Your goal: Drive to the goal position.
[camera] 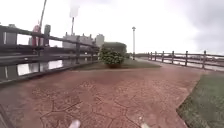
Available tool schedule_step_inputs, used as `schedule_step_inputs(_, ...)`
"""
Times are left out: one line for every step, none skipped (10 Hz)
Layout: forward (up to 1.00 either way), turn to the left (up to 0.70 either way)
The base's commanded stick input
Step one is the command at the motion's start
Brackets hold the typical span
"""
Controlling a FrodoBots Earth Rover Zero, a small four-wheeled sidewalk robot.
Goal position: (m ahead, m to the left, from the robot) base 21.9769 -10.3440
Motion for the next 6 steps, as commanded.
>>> schedule_step_inputs(0.0, 0.0)
schedule_step_inputs(0.0, 0.0)
schedule_step_inputs(0.0, 0.0)
schedule_step_inputs(0.0, 0.0)
schedule_step_inputs(0.36, -0.14)
schedule_step_inputs(0.7, -0.27)
